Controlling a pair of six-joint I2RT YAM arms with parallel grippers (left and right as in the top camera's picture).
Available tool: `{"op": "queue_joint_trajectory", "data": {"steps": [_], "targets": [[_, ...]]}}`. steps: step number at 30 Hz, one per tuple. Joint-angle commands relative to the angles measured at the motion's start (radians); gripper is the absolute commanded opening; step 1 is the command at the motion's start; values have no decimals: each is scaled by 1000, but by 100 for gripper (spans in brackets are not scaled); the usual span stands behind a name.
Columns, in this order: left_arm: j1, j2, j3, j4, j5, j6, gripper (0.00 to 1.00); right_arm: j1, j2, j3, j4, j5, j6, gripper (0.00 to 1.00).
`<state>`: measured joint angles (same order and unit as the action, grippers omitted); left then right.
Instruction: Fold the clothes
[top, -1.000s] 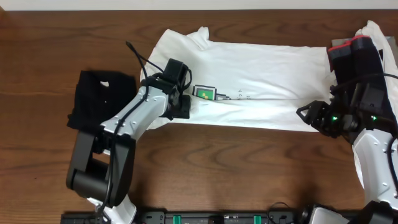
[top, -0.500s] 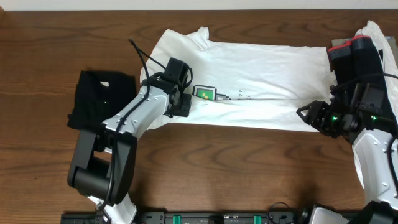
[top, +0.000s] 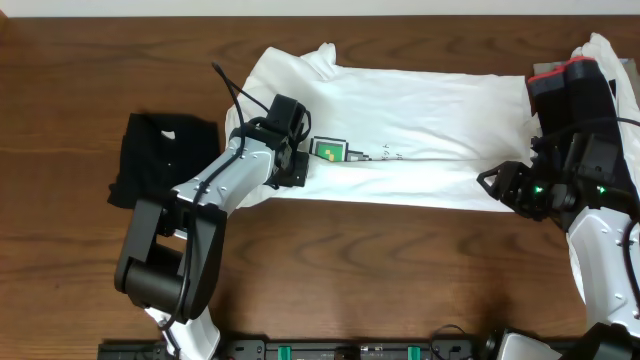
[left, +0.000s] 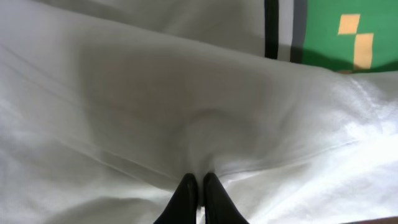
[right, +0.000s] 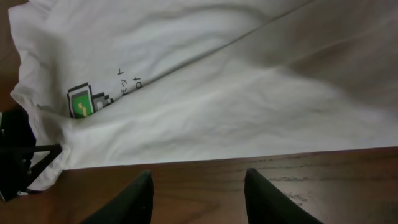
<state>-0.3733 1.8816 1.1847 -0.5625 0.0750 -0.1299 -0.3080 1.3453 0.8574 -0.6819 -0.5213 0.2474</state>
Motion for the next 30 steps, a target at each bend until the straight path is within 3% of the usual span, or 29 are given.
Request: {"op": "queue_joint_trajectory", "data": {"steps": [1,18,22,30], "targets": [[2,-21,62,-21,-9,6,6,7,-8,12,8,2,-16,46],[2,-36,129,-58,-9,11,9,7,-8,12,21,3,-16,47],[2,-36,129,-68,-10,29,14,7,-8,12,21,3,-16,47],[2,-35,128,-71,-9,29,16,7,-8,12,21,2,-16,47]]}}
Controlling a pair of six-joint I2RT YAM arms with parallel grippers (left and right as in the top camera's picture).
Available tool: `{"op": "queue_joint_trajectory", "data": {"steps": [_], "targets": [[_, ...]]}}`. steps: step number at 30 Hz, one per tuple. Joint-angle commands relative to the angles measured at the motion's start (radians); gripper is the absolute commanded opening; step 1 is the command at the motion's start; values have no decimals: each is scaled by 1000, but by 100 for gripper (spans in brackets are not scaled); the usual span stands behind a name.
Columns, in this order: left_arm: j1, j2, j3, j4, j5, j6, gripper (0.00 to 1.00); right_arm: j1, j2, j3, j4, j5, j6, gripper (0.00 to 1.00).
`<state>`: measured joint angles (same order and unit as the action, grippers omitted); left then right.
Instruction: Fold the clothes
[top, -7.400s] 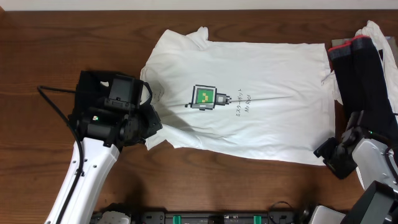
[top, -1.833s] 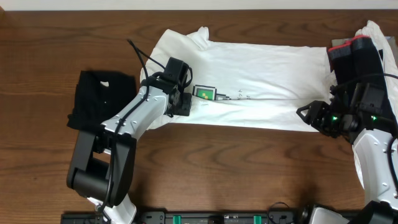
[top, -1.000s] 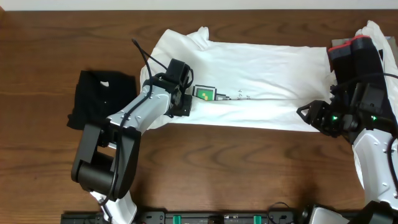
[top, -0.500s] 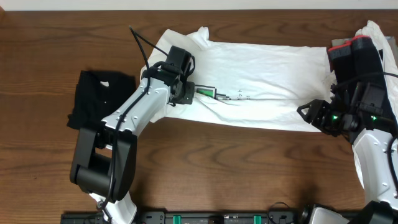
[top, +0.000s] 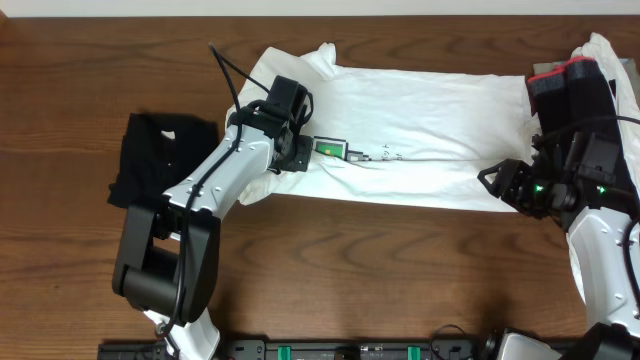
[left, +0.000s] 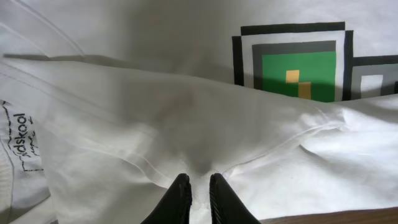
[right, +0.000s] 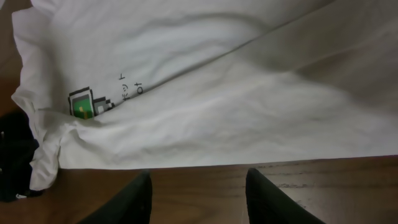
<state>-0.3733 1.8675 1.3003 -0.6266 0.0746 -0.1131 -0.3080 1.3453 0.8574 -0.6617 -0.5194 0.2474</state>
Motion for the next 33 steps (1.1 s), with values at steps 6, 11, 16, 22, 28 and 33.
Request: {"op": "queue_joint_trajectory", "data": {"steps": [6,11,16,22,28,33], "targets": [[1,9,-13,-13,-8,10,30,7,-8,12,0,0,-16,47],[2,19,-21,-5,-8,8,20,7,-8,12,2,0,-16,47],[2,20,-21,0,-8,8,22,7,-8,12,7,0,-16,47],[2,22,-21,-20,-8,7,30,7,-8,12,8,0,-16,47],[2,26,-21,-24,-8,7,22,7,-8,12,8,0,-2,47],[1,44,-23,-26,-8,8,10,7,-8,12,8,0,10,47]]}}
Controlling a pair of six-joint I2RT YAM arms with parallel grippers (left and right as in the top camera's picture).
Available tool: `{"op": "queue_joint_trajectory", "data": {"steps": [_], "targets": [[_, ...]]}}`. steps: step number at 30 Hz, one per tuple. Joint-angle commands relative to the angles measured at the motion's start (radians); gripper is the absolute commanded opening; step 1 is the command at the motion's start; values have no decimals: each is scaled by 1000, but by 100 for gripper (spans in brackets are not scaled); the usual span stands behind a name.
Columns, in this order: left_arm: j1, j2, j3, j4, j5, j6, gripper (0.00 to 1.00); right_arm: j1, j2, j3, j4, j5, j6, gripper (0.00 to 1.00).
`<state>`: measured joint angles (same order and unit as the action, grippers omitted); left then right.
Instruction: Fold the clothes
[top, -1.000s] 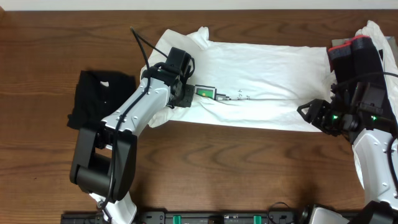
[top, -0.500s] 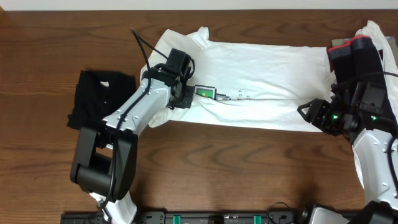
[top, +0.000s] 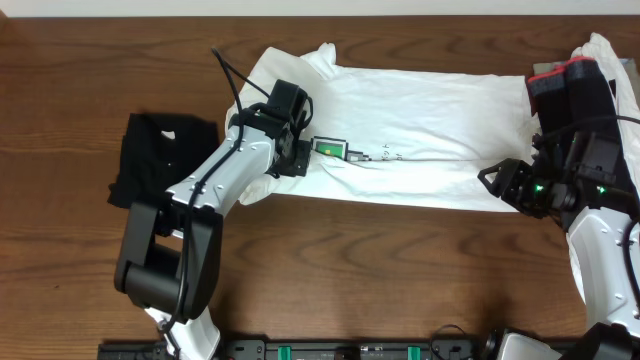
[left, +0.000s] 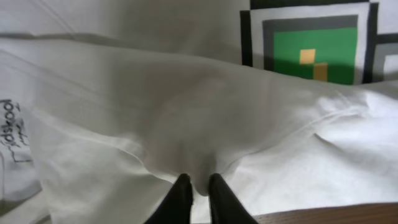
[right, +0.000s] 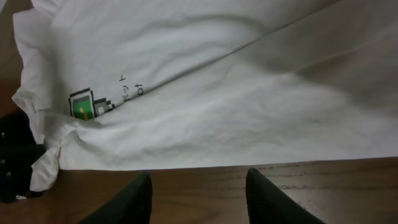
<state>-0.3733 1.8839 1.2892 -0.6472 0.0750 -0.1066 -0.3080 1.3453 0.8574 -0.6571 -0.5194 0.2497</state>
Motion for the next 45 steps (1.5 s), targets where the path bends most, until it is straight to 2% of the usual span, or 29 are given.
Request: {"op": "queue_joint_trajectory", "data": {"steps": [1,4,15,20,34,45], "targets": [[2,32,-12,-5,-8,1,10,7,-8,12,3,-1,8,47],[2,40,-12,-5,-8,2,6,7,-8,12,3,-1,8,46],[2,-49,98,-74,-9,6,6,7,-8,12,11,0,8,46],[2,-65,116,-44,-10,10,6,7,-8,12,17,0,8,47],[2,27,116,169,-9,70,6,7,-8,12,19,0,8,47],[1,71,116,376,-8,68,6,7,-8,12,19,-1,9,46]]}}
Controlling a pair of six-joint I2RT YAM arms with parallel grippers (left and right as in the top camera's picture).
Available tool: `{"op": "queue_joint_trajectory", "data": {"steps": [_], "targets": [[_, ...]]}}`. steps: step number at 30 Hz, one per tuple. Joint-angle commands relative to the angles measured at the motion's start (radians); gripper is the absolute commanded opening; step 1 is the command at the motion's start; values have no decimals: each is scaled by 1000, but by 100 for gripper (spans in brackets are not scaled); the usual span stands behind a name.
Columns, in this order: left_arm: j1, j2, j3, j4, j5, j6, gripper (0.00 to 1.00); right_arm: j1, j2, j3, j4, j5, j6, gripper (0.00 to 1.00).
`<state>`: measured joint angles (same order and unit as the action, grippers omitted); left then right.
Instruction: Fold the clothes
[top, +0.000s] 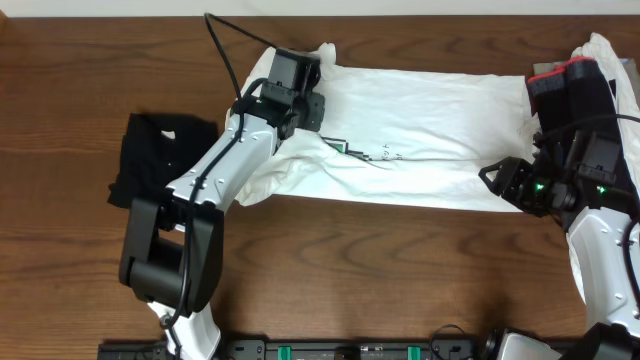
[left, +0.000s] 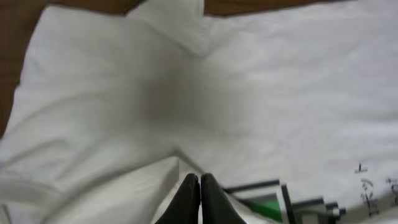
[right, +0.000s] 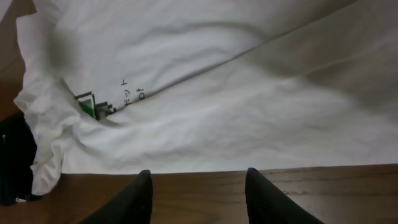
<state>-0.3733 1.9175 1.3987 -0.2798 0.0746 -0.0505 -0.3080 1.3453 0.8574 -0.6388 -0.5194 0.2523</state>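
A white T-shirt (top: 430, 130) lies spread across the table, with a green pixel print (left: 268, 203) near its left part. My left gripper (top: 308, 112) is shut on a fold of the shirt's left edge, held over the shirt near its far left corner. In the left wrist view its fingertips (left: 199, 186) are pressed together on white cloth beside the print. My right gripper (right: 200, 199) hangs open over bare wood just off the shirt's near right edge (top: 470, 200), touching nothing.
A black garment (top: 160, 160) lies bunched on the wood left of the shirt. More white cloth (top: 605, 255) sits at the right edge under the right arm. Brown tabletop (top: 380, 270) runs along the near side.
My left gripper, still shut on the shirt's left edge, has moved from the near left side toward the far left corner. The lifted cloth now partly covers the green print. The right arm has not moved.
My left gripper was shut on a pinch of cloth at the shirt's near left edge, beside the green print. It stayed pinched there with small shifts over the following two moments. Now that edge is carried over the shirt toward the far side. The right gripper stayed open throughout.
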Motion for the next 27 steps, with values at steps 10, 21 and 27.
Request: {"op": "queue_joint_trajectory", "data": {"steps": [10,21,27], "targets": [[3,61,6,-96,-8,-6,28,7,-8,12,-1,0,20,47],[1,144,6,-11,-8,-6,47,8,-8,12,-5,18,21,50],[4,175,6,11,-10,-5,47,8,-8,12,-6,18,21,50]]}}
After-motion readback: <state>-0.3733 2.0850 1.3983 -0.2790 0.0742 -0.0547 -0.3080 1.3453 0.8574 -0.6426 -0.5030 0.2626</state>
